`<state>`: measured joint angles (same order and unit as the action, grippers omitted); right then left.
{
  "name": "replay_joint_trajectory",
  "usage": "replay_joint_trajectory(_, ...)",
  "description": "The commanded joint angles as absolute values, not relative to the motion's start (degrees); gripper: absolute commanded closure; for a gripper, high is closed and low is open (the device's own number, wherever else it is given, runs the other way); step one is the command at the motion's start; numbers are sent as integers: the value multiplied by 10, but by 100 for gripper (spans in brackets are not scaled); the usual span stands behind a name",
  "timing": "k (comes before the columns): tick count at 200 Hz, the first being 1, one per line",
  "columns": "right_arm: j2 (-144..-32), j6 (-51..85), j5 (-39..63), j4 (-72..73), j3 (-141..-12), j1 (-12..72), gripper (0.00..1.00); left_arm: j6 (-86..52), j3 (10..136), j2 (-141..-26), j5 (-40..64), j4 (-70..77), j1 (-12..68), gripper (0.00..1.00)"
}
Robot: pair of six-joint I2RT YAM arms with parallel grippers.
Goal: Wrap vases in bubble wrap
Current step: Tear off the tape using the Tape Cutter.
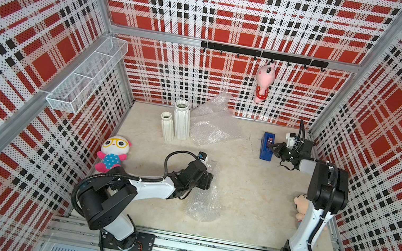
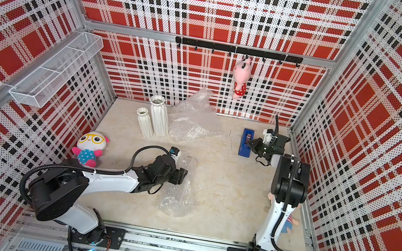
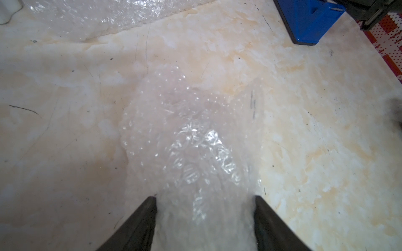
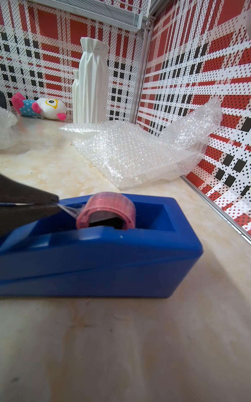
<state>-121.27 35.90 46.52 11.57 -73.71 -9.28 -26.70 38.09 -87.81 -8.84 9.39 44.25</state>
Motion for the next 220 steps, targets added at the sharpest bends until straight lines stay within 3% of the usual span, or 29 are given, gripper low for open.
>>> replay_joint_trajectory(1, -1187, 365, 488, 136, -723, -94, 95, -264, 385, -895, -90, 54, 444, 30)
replay_joint_trajectory(220, -1015, 408, 464, 268, -513, -95, 98, -270, 386, -909, -93, 57, 440, 30)
